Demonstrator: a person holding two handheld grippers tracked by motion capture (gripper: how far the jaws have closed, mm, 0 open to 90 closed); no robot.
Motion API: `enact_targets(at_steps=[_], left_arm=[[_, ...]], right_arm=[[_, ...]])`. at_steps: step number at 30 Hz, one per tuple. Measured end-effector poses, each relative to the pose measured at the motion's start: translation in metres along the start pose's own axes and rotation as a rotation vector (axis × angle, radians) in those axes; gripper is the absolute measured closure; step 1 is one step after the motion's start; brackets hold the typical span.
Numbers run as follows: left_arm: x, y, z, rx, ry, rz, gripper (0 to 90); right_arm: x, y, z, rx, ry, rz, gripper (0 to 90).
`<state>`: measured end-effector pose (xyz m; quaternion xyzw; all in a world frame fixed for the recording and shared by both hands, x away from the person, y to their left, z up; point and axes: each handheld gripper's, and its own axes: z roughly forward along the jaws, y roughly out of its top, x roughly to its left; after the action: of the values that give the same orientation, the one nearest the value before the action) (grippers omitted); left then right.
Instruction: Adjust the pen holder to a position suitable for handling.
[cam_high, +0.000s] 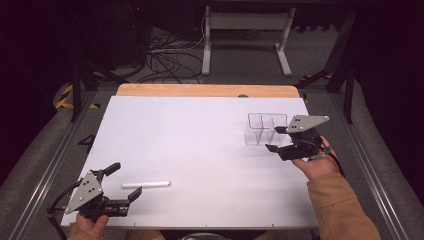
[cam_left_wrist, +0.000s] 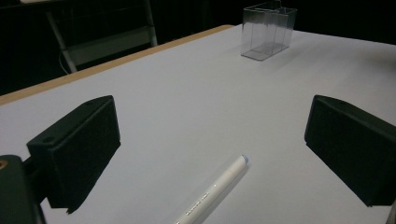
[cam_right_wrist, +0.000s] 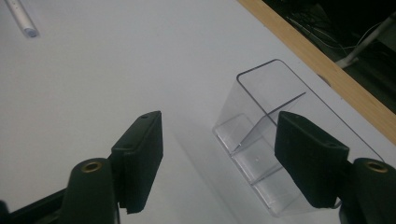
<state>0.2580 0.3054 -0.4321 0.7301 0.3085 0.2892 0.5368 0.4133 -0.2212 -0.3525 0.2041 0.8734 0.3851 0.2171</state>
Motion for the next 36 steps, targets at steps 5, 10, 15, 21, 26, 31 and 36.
enact_targets(at_steps=[5, 10, 15, 21, 26, 31, 36], left_arm=[[0.0, 0.0, 0.002, 0.0, -0.005, 0.0, 4.1], [0.0, 0.0, 0.001, -0.003, -0.003, -0.004, 4.1], [0.0, 0.0, 0.002, -0.001, -0.005, 0.0, 4.1], [0.0, 0.0, 0.001, 0.0, -0.007, -0.002, 4.1], [0.001, 0.0, 0.002, 0.001, -0.008, 0.003, 4.1], [0.001, -0.001, 0.002, 0.002, -0.009, 0.002, 4.2], [0.001, -0.001, 0.003, 0.004, -0.01, -0.003, 4.2]], right_arm=[[-0.01, 0.001, 0.006, 0.0, 0.009, 0.016, 32.2], [-0.012, 0.002, 0.013, 0.038, 0.027, -0.06, 32.6], [-0.014, 0.004, 0.021, 0.067, 0.035, -0.084, 34.0], [-0.025, 0.003, 0.025, 0.075, 0.029, -0.081, 37.0], [-0.036, 0.002, 0.035, 0.106, 0.019, -0.081, 41.5], [-0.043, -0.001, 0.044, 0.127, 0.022, -0.08, 44.0], [-0.046, -0.003, 0.055, 0.163, 0.021, -0.104, 47.4]])
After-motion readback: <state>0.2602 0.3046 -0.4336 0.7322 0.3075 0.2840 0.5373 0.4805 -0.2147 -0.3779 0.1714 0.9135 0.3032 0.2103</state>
